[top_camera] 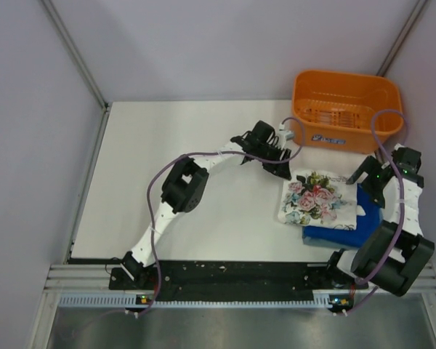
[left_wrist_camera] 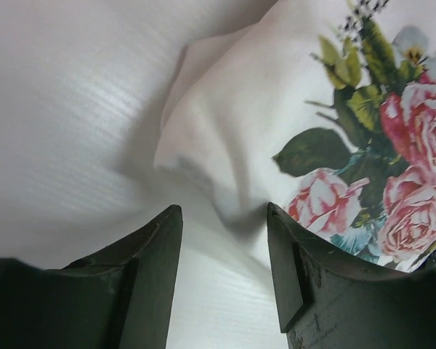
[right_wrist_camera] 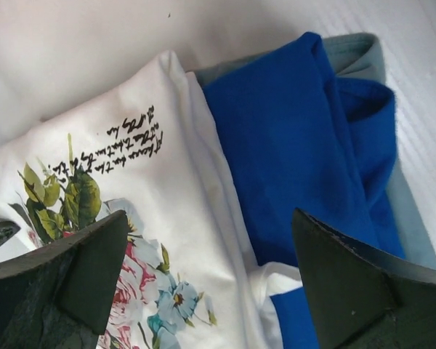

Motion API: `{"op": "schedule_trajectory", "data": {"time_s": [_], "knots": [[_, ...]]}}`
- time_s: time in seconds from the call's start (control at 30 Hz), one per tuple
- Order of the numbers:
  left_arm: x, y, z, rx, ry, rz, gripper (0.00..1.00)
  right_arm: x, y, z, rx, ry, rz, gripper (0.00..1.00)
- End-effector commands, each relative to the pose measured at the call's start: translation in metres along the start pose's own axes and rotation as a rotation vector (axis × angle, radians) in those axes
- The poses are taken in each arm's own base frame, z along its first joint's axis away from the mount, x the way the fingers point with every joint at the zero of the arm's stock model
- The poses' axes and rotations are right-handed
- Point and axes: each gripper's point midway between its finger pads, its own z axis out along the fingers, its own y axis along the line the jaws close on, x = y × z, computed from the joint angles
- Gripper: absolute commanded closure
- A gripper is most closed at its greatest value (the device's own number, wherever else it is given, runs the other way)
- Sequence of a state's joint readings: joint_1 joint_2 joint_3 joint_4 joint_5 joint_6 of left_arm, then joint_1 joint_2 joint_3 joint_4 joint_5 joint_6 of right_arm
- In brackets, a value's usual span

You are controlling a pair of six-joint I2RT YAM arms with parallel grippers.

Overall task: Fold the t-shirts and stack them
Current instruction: Put the neatly folded tshirt into the corner of the board with the right arm

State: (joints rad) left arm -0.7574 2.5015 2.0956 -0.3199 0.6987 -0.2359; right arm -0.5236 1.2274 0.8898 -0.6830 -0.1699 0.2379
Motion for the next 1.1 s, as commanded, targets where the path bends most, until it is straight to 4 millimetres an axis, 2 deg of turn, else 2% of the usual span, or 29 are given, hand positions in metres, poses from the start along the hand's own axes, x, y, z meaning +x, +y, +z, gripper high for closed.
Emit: {"op": "schedule_trajectory", "data": {"time_s": [0.0,0.1,0.23,0.33,0.47,0.57,0.63,0.7,0.9,0.97,1.03,1.07], "knots": [[-0.013,-0.014,-0.027,-0.043,-0.015,0.008,0.46,0.027,0.012,0.018,-0.074,0.136,0.048,0.13],[-0.004,-0.023,-0.028,-0.018,0.008,-0.013,0.48,0.039,0.016,0.030,-0.115,0.199,0.065,0.25],[0.012,-0.028,-0.017,0.005,0.039,-0.013,0.49,0.036,0.022,0.026,-0.148,0.189,0.064,0.43],[0.024,-0.032,-0.005,0.020,0.064,-0.031,0.51,0.032,0.028,0.020,-0.178,0.169,0.058,0.51],[0.035,-0.033,0.003,0.024,0.083,-0.040,0.53,0.023,0.035,0.006,-0.202,0.118,0.049,0.52],[0.037,-0.034,0.006,0.026,0.085,-0.042,0.55,0.026,0.042,0.003,-0.248,0.123,0.058,0.50],[0.036,-0.036,0.008,0.028,0.083,-0.041,0.57,0.038,0.049,0.011,-0.300,0.183,0.086,0.49],[0.036,-0.036,0.009,0.021,0.081,-0.038,0.57,0.045,0.045,0.020,-0.294,0.221,0.101,0.49],[0.039,-0.036,0.011,0.017,0.087,-0.036,0.60,0.047,0.030,0.032,-0.258,0.227,0.136,0.51],[0.040,-0.037,0.012,0.020,0.090,-0.035,0.61,0.046,0.032,0.031,-0.278,0.231,0.139,0.63],[0.041,-0.039,0.013,0.026,0.093,-0.034,0.62,0.043,0.034,0.029,-0.283,0.219,0.136,0.82],[0.041,-0.042,0.013,0.033,0.095,-0.032,0.62,0.040,0.035,0.027,-0.285,0.211,0.136,0.95]]}}
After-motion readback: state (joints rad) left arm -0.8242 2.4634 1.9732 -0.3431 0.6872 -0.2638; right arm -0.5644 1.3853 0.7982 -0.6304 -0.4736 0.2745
